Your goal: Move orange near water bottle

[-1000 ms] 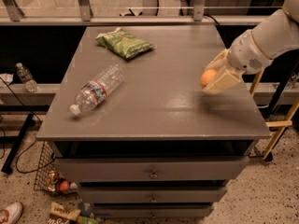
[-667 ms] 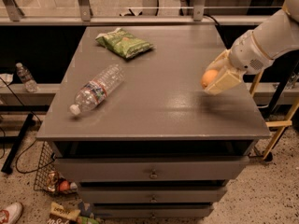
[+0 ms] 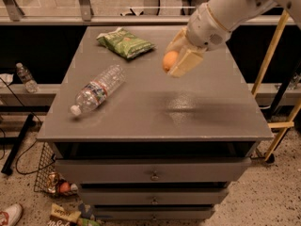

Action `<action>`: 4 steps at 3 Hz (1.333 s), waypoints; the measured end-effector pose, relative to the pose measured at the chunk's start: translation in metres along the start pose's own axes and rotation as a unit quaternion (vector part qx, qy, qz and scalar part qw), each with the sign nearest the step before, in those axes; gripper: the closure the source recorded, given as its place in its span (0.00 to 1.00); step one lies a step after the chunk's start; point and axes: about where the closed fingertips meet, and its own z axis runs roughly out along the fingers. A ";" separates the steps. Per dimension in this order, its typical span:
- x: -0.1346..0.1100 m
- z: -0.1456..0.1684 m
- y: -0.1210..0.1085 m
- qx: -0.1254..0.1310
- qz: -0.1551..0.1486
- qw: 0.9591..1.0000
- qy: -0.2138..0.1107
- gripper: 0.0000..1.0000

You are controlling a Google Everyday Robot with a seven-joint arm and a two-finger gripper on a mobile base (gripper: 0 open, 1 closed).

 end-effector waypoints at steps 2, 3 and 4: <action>-0.042 0.078 -0.022 -0.056 0.047 0.997 0.028 1.00; -0.049 0.098 -0.019 -0.056 0.075 0.995 0.041 1.00; -0.062 0.113 -0.012 -0.055 0.097 0.993 0.040 1.00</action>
Offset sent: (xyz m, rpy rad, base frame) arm 0.0373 0.1153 -0.0568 -0.0780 0.2455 -0.0924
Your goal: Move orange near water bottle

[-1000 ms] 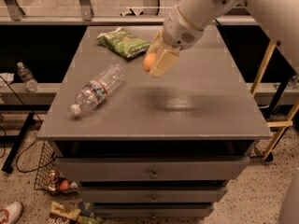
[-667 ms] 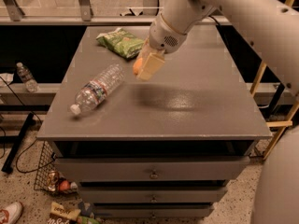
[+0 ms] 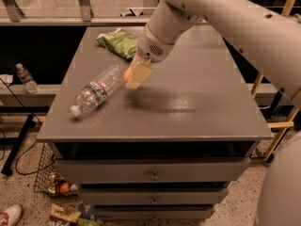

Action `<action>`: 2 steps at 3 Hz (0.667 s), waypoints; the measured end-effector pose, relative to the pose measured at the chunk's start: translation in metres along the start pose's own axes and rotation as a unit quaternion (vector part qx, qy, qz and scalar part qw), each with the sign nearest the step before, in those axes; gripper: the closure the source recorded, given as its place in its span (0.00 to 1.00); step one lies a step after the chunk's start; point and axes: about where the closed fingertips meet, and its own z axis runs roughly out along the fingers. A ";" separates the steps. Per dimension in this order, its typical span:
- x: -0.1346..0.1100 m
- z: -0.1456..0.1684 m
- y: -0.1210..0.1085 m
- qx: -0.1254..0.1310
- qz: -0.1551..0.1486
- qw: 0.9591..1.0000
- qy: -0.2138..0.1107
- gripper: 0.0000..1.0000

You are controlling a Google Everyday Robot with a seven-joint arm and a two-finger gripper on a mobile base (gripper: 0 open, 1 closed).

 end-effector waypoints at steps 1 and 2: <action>-0.006 0.012 0.004 -0.009 0.009 1.000 -0.005 1.00; -0.006 0.025 0.006 -0.011 0.029 0.999 -0.006 1.00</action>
Offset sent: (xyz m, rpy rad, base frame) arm -0.0037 0.0216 -0.0294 0.0242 0.0742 -0.0868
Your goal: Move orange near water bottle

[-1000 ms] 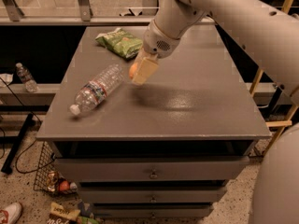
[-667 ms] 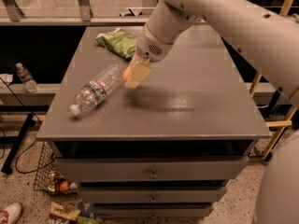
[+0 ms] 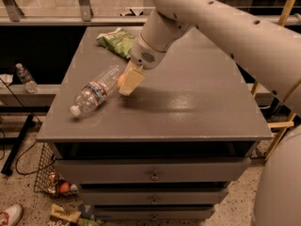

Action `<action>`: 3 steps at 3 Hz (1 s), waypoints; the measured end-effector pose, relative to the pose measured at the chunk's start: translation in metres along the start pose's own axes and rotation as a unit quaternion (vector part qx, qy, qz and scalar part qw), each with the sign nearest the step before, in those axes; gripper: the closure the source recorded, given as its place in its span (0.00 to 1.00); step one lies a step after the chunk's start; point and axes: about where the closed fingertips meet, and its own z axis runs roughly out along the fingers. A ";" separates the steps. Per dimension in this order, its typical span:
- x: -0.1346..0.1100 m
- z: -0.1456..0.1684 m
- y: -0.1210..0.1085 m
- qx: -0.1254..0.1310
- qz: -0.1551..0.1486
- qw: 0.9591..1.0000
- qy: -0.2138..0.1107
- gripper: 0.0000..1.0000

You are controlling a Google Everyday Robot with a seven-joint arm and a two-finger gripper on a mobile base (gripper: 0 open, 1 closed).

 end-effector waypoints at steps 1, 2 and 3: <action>0.003 0.008 -0.001 0.008 0.031 0.999 0.010 0.82; 0.003 0.011 0.000 0.006 0.032 0.999 0.011 0.51; 0.003 0.012 0.000 0.005 0.032 0.999 0.011 0.27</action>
Offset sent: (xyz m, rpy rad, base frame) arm 0.0013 0.0013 -0.0082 -0.0167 0.0175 -0.0549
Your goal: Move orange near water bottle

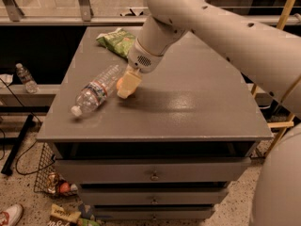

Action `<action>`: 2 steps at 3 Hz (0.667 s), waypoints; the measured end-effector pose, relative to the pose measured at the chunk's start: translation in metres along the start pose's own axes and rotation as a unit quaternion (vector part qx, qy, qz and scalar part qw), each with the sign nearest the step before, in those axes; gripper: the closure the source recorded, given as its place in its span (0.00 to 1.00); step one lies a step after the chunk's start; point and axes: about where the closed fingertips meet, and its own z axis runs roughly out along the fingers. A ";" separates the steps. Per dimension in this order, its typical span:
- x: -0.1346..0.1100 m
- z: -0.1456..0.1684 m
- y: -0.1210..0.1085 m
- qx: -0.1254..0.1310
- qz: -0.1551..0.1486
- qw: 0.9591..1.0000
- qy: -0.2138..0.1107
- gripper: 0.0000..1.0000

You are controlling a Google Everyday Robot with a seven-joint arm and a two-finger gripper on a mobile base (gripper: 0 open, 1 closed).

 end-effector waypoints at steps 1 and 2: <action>0.000 0.002 0.001 -0.001 -0.001 1.000 0.001 0.04; -0.001 0.003 0.001 -0.002 -0.001 1.000 0.001 0.00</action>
Offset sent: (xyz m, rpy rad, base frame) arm -0.0005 0.0011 -0.0011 -0.0007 0.0018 0.0023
